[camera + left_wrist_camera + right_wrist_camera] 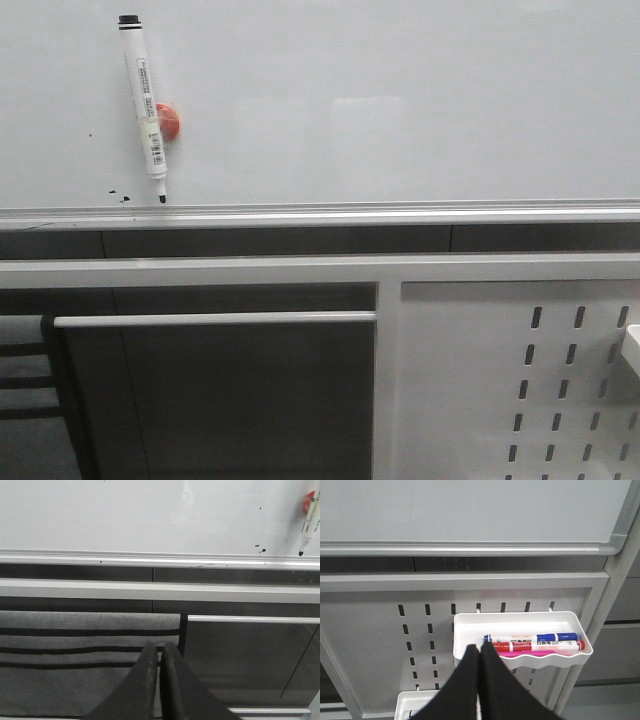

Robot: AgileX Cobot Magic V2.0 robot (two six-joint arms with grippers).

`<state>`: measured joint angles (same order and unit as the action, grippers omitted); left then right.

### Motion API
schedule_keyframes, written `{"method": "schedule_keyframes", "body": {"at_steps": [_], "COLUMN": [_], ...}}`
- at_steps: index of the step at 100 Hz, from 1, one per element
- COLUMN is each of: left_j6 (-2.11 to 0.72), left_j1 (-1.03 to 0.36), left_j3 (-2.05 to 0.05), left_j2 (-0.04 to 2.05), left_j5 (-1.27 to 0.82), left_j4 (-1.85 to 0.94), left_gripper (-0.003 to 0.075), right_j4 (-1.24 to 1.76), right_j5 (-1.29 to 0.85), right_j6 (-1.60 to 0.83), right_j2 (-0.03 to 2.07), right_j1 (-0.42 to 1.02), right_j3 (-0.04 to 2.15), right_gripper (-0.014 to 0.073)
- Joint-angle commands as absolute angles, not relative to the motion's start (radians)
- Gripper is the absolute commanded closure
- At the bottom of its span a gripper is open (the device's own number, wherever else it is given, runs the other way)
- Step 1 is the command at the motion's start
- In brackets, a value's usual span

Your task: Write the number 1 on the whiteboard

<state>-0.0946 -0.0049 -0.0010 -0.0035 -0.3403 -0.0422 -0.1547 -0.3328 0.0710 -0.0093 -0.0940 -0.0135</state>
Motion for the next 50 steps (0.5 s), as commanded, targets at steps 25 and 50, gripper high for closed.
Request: {"method": "schedule_keyframes", "body": {"at_steps": [25,50], "left_j6": [-0.095,-0.095], "left_j1": [-0.004,-0.004], "left_j3": [0.023,0.023], "left_j2": [-0.034,-0.034], "left_j5": [-0.276,-0.274], "left_j4": [-0.051,-0.051], "left_gripper": [0.0741,0.0741], "right_j4": [-0.172,-0.172], "right_j5": [-0.316,-0.316], "right_j6": [0.066,0.066], "right_j2": [-0.03,-0.03], "right_j1": [-0.093,-0.093], "right_j3": [-0.023,-0.023], "right_gripper": [0.0662,0.0662]}}
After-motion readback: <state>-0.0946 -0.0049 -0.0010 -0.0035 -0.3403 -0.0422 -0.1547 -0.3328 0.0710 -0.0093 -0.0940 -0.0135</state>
